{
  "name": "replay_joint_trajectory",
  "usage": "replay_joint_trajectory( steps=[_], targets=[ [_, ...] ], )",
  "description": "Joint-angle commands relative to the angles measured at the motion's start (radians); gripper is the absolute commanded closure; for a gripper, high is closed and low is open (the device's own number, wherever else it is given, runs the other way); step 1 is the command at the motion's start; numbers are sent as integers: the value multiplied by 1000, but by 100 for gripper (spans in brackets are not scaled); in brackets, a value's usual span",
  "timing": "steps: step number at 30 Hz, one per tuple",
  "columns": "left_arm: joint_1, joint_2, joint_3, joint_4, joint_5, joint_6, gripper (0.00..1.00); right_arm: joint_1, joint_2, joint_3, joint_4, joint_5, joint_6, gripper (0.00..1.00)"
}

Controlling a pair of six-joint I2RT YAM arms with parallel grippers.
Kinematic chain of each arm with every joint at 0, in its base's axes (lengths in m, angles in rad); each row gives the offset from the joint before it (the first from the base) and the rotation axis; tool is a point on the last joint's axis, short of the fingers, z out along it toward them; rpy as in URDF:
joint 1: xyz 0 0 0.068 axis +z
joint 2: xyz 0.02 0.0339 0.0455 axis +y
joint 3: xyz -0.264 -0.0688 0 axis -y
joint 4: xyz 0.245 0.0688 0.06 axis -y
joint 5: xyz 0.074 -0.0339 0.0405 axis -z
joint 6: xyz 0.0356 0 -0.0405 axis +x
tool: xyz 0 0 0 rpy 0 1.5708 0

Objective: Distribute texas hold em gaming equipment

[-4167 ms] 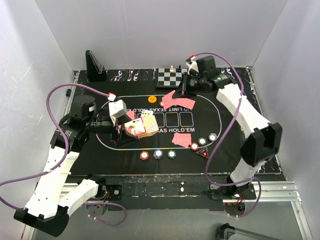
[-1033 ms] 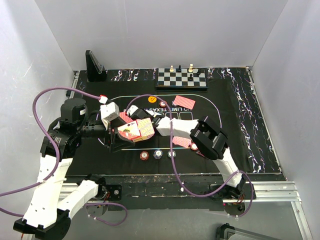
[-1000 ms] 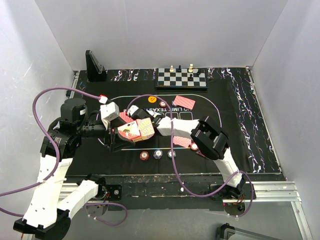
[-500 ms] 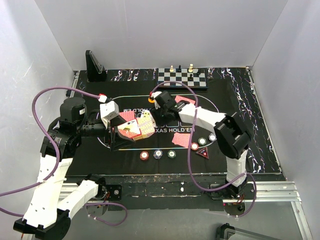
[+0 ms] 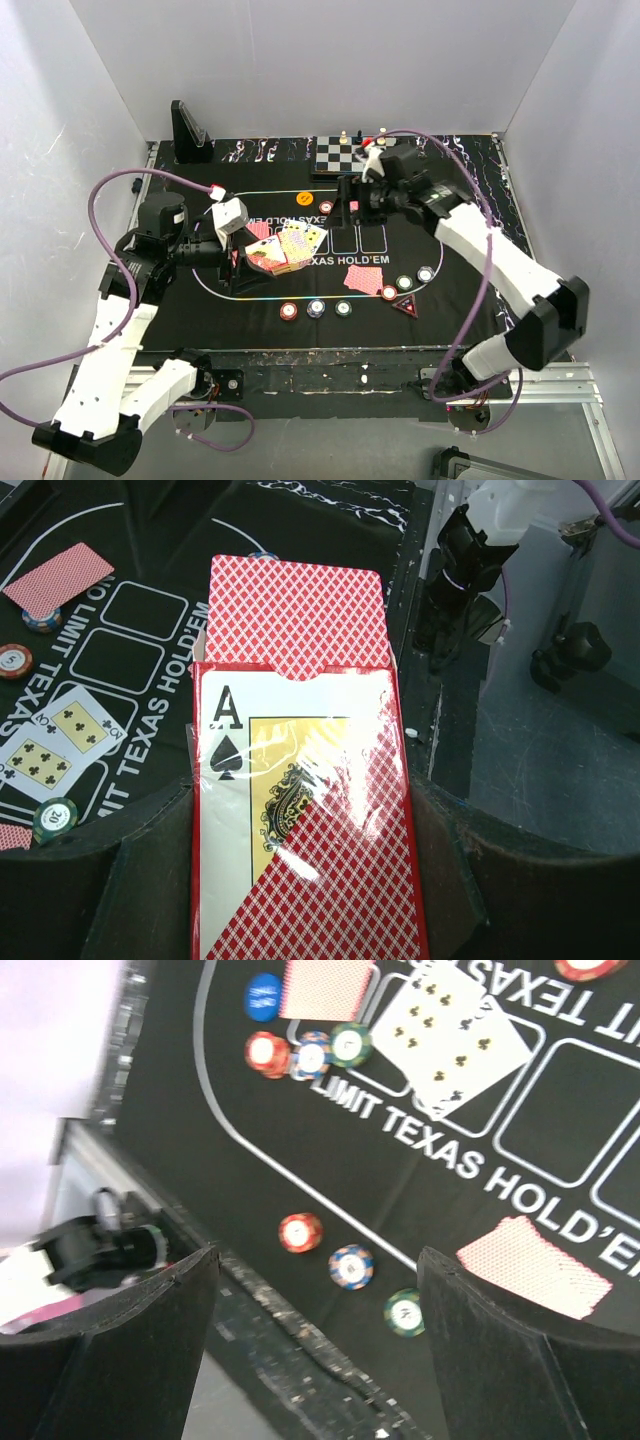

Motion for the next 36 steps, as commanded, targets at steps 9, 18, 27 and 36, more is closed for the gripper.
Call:
replay_joint_trajectory(
  steps=[9,18,27,36],
  targets=[
    [4,40,-58,121,-4,41,100,-69,-187,-23,193,-468,341,11],
    [4,65,-39,145,-2,33,100,8,-141,2,227,-501,386,10],
    [4,69,-28,156,-2,30,100,78,-66,17,270,-499,422,9],
    [6,65,-19,156,2,21,100,86,-46,-90,506,-541,594,16]
  ],
)
